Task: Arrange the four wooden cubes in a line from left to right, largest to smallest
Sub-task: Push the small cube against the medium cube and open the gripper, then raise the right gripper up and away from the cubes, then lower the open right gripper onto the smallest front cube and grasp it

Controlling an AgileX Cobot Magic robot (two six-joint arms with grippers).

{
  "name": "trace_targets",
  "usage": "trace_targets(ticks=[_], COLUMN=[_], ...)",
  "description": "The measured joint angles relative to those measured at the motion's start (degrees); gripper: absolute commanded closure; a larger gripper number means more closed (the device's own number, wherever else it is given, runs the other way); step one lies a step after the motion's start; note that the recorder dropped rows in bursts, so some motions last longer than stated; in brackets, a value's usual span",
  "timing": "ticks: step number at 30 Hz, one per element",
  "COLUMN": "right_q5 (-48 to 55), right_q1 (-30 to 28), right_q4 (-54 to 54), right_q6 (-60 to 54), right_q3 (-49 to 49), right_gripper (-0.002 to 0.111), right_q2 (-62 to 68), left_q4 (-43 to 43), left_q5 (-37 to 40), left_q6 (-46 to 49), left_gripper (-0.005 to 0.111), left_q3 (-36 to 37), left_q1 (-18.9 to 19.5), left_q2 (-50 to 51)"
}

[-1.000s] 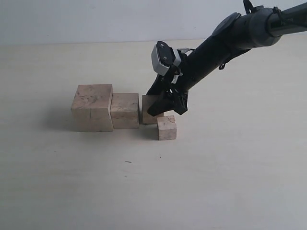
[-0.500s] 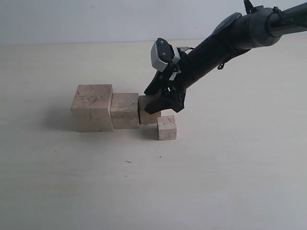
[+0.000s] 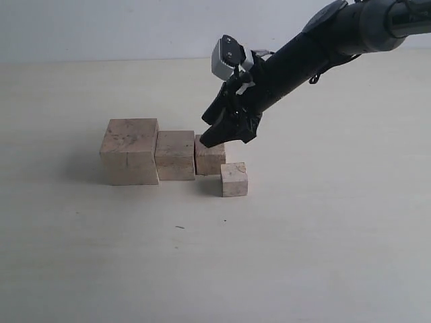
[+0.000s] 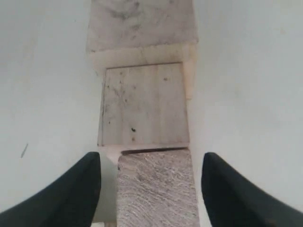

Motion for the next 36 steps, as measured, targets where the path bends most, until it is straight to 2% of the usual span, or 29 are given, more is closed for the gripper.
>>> trace_targets(ticks=[6,12,15,22,31,36], right_q5=[-0.7,-2.1,-1.9,-1.2,3.9,4.8], right_q1=[0.0,0.0,0.0,0.0,0.4,4.6], right_q4=[-2.5,-10.8,-14.7,-23.3,-28.5,-37.2], right_q6=[2.9,17.6,28.4,48.7,66.3,79.8], right_q3=[0.0,0.0,0.0,0.0,0.0,0.0], right_gripper=[0.049,0.050,0.062,0.107,0.108,0.108], right_q2=[-2.7,-4.2,-4.8,-8.4,-8.3,-9.2], left_q4=[0.0,0.0,0.0,0.0,0.0,0.0], left_q5=[0.0,0.0,0.0,0.0,0.0,0.0], left_q6=[0.0,0.0,0.0,0.0,0.0,0.0], left_gripper=[0.107,0.107,0.107,0.107,0.107,0.107], left_q3=[0.0,0.0,0.0,0.0,0.0,0.0], left_q1=[0.0,0.0,0.0,0.0,0.0,0.0], left_q2=[0.0,0.0,0.0,0.0,0.0,0.0])
